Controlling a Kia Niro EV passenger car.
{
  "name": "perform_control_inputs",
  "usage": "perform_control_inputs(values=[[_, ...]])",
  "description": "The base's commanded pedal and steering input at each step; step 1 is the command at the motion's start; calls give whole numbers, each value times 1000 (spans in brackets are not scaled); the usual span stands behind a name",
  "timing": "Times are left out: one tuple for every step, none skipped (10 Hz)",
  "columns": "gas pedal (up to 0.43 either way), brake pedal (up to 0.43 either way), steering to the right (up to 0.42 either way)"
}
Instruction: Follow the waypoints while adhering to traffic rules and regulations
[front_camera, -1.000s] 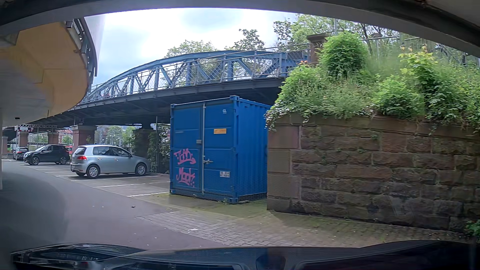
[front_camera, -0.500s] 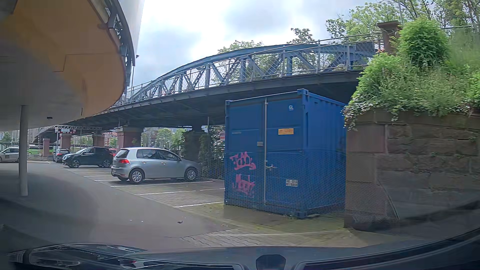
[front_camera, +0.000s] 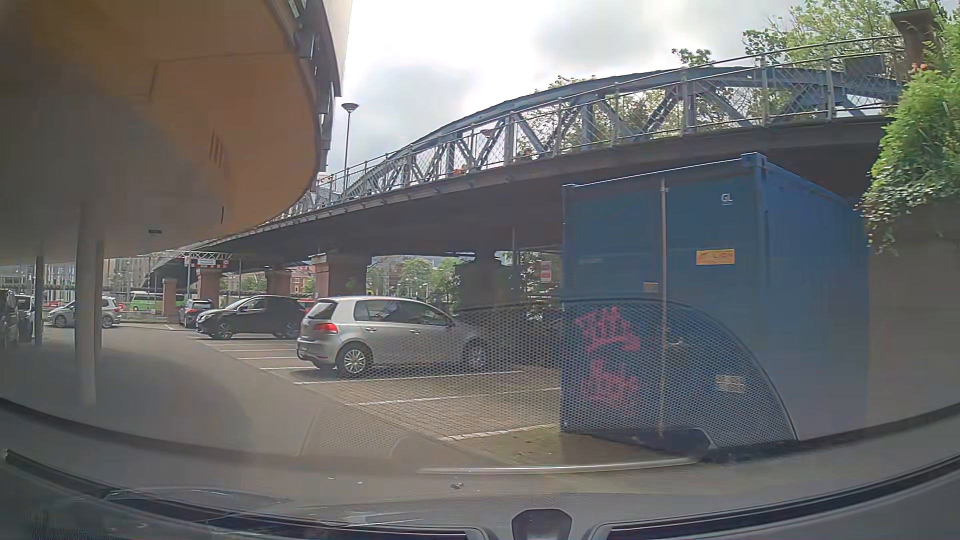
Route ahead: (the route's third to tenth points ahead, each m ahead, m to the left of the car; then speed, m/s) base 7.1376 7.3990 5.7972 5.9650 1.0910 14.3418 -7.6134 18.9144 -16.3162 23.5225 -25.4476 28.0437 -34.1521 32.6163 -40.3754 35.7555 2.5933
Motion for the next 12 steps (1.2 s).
perform_control_inputs(values=[[8,0,-401],[8,0,-379],[8,0,-360],[8,0,-343],[8,0,-333],[8,0,-325],[8,0,-323],[0,0,-321],[0,0,-315],[0,0,-308],[0,0,-296],[0,0,-286]])
